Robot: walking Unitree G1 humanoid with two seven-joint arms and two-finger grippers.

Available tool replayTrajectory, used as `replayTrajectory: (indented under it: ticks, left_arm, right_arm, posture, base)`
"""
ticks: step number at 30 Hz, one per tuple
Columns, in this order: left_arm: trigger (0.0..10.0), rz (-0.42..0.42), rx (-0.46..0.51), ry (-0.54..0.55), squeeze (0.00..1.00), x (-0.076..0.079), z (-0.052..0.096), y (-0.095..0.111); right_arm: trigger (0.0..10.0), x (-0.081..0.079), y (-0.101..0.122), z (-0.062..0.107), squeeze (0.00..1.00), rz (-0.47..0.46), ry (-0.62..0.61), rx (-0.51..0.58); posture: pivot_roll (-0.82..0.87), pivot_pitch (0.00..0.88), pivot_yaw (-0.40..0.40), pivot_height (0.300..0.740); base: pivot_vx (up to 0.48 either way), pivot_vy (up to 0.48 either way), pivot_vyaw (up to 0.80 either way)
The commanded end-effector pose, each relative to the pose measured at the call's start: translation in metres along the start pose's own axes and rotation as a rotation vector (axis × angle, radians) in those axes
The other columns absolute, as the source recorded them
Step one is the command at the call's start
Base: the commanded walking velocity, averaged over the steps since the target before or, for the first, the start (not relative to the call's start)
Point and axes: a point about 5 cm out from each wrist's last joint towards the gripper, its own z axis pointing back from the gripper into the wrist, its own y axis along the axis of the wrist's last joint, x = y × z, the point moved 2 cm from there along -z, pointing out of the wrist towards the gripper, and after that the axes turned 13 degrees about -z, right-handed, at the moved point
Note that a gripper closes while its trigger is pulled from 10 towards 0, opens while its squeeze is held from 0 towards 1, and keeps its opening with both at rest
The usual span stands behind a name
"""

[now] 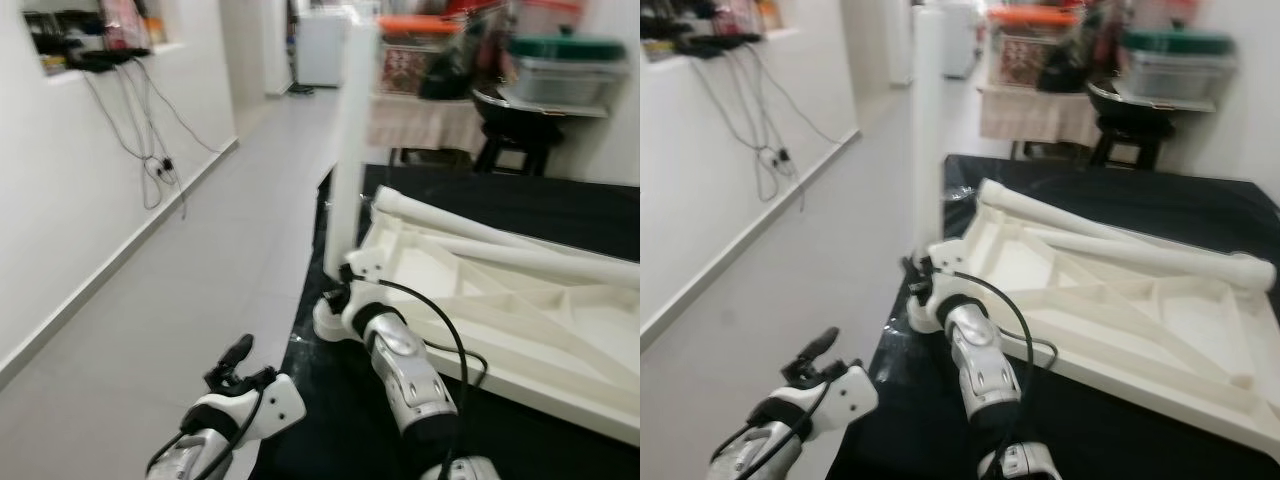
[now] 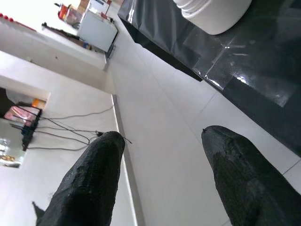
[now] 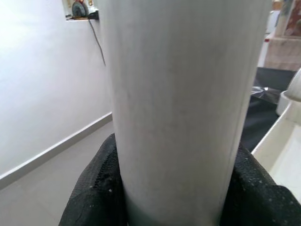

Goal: Building children table

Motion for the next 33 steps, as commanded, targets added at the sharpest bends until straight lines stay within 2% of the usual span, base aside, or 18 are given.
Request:
replayTrajectory:
  ticks: [1,5,6,8,9,10,11,12,13,14,16,18,19,20,21,23,26,33]
  left_arm:
    - [10.0,-0.035,0.024,-0.006,0.0,0.002,-0.003,0.003]
    - [10.0,-0.038,0.031,-0.006,0.0,0.002,-0.004,0.005]
    - [10.0,0.078,0.013,0.047,0.0,-0.009,-0.009,0.005]
    - [10.0,0.338,-0.018,0.129,0.0,-0.032,-0.019,0.0]
    - [10.0,0.338,-0.018,0.129,0.0,-0.032,-0.019,0.0]
    - [10.0,0.445,-0.005,0.135,0.0,-0.042,-0.022,-0.001]
    - [10.0,0.52,0.015,0.118,0.0,-0.047,-0.024,-0.002]
    - [10.0,0.52,0.015,0.118,0.0,-0.047,-0.024,-0.002]
    - [10.0,0.638,0.077,0.101,0.0,-0.056,-0.025,-0.003]
    - [10.0,0.696,0.083,0.15,0.0,-0.065,-0.024,-0.01]
    - [10.0,0.696,0.083,0.15,0.0,-0.065,-0.024,-0.01]
    - [10.0,0.74,0.125,0.134,0.0,-0.063,-0.019,-0.013]
    - [10.0,0.723,0.167,0.112,0.0,-0.057,-0.013,-0.007]
    - [10.0,0.723,0.167,0.112,0.0,-0.057,-0.013,-0.007]
    - [10.0,0.736,0.201,0.081,0.0,-0.05,-0.008,-0.001]
    - [10.0,0.754,0.247,0.034,0.0,-0.038,0.0,0.012]
    - [10.0,0.769,0.246,0.002,0.0,-0.028,0.003,0.017]
    - [10.0,0.817,0.269,-0.001,0.0,-0.028,0.008,0.017]
  right_arm:
    - [0.0,-0.013,-0.017,-0.003,0.0,-0.024,0.048,-0.055]
    - [0.0,-0.009,-0.011,-0.008,0.0,0.0,0.05,-0.042]
    - [10.0,-0.001,0.001,-0.015,0.0,0.053,0.032,-0.029]
    - [10.0,0.004,0.015,-0.017,0.0,0.105,0.026,-0.023]
    - [10.0,0.004,0.015,-0.017,0.0,0.105,0.026,-0.023]
    - [10.0,0.004,0.019,-0.016,0.0,0.118,0.043,-0.021]
    - [10.0,0.002,0.019,-0.015,0.11,0.123,0.064,-0.024]
    - [10.0,0.002,0.019,-0.015,0.11,0.123,0.064,-0.024]
    - [10.0,0.001,0.021,-0.015,1.0,0.106,0.115,-0.031]
    - [10.0,-0.002,0.025,-0.016,1.0,0.089,0.191,-0.035]
    - [10.0,-0.002,0.025,-0.016,1.0,0.089,0.191,-0.035]
    - [10.0,-0.005,0.034,-0.019,1.0,0.079,0.326,-0.039]
    - [10.0,-0.007,0.039,-0.021,0.28,0.09,0.403,-0.049]
    - [10.0,-0.007,0.039,-0.021,0.28,0.09,0.403,-0.049]
    - [10.0,-0.011,0.046,-0.023,0.0,0.108,0.488,-0.052]
    - [10.0,-0.017,0.054,-0.025,0.0,0.129,0.654,-0.09]
    - [10.0,-0.02,0.051,-0.024,0.0,0.141,0.765,-0.155]
    - [10.0,-0.019,0.036,-0.027,0.0,0.122,0.81,-0.318]
  posture:
    - [0.08,0.0,-0.036,0.74]
    - [0.08,0.0,-0.036,0.74]
    - [0.08,0.0,-0.044,0.74]
    - [0.08,0.0,-0.047,0.74]
    - [0.08,0.0,-0.047,0.74]
    - [0.08,0.0,-0.053,0.74]
    - [0.08,0.0,-0.053,0.74]
    - [0.08,0.0,-0.053,0.74]
    - [0.08,0.0,-0.06,0.74]
    - [0.08,0.0,-0.062,0.74]
    - [0.08,0.0,-0.062,0.74]
    - [0.08,0.0,-0.063,0.74]
    - [0.08,0.0,-0.061,0.74]
    - [0.08,0.0,-0.061,0.74]
    - [0.08,0.0,-0.061,0.74]
    - [0.1,0.0,-0.068,0.74]
    - [0.11,0.0,-0.072,0.74]
    - [0.14,0.0,-0.088,0.74]
  base:
    - [0.0,0.0,0.0]
    - [0.0,0.0,0.0]
    - [0.0,0.0,0.0]
    - [0.0,0.0,0.0]
    - [0.0,0.0,0.0]
    - [0.0,0.0,0.0]
    - [0.0,0.0,0.0]
    - [0.0,0.0,0.0]
    - [0.0,0.0,0.0]
    - [0.0,0.0,0.0]
    - [0.0,0.0,0.0]
    - [0.0,0.0,0.0]
    - [0.0,0.0,0.0]
    - [0.0,0.0,0.0]
    - [0.0,0.0,0.0]
    - [0.0,0.0,0.0]
    - [0.0,0.0,0.0]
    - [0.0,0.0,0.0]
